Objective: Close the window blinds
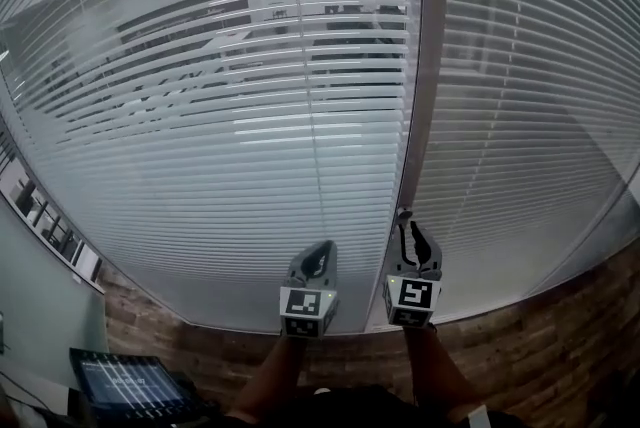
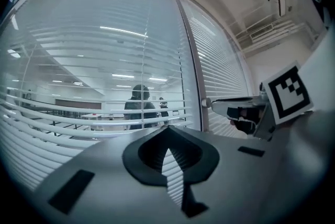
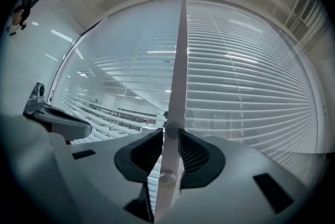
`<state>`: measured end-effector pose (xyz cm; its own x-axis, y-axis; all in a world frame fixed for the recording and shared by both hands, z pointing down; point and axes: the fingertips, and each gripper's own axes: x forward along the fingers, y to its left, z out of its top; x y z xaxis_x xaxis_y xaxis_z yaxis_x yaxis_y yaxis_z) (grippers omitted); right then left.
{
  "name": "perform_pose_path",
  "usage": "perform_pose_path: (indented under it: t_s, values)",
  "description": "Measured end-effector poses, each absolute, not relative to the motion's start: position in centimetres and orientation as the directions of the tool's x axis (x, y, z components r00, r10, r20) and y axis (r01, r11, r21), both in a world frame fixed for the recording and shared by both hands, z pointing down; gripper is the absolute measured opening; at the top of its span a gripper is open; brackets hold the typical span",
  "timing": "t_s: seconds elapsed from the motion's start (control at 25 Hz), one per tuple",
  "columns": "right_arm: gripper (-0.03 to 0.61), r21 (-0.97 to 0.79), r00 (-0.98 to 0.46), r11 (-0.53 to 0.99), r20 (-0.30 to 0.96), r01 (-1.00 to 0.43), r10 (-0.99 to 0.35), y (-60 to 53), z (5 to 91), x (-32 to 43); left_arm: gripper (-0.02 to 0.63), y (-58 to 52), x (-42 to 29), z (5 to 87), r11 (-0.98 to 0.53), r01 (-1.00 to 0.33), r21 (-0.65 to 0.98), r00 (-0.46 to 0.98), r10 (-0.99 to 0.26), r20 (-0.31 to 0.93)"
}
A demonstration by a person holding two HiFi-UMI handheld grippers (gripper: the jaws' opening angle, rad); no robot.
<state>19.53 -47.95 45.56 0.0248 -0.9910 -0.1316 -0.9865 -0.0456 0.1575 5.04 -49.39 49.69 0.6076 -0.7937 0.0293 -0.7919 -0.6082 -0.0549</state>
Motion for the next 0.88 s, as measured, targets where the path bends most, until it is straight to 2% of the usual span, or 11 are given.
perform_pose_path:
  t_s: [0.24, 0.88]
  values:
    - [0.126, 0.152, 0.050, -0.065, -0.105, -0.986, -0.993, -48.6, 47.5, 21.0, -0.008, -49.7, 6.5, 51.4, -0.618, -0.783, -0.061, 0.619, -0.785, 0.017]
    - [0.126, 0.164, 0.010, -0.026, -0.097, -0.986, -0.995, -50.1, 47.1, 21.4, -0.007, -49.7, 6.1, 52.6, -0.606, -0.794, -0.046, 0.604, -0.795, 0.051]
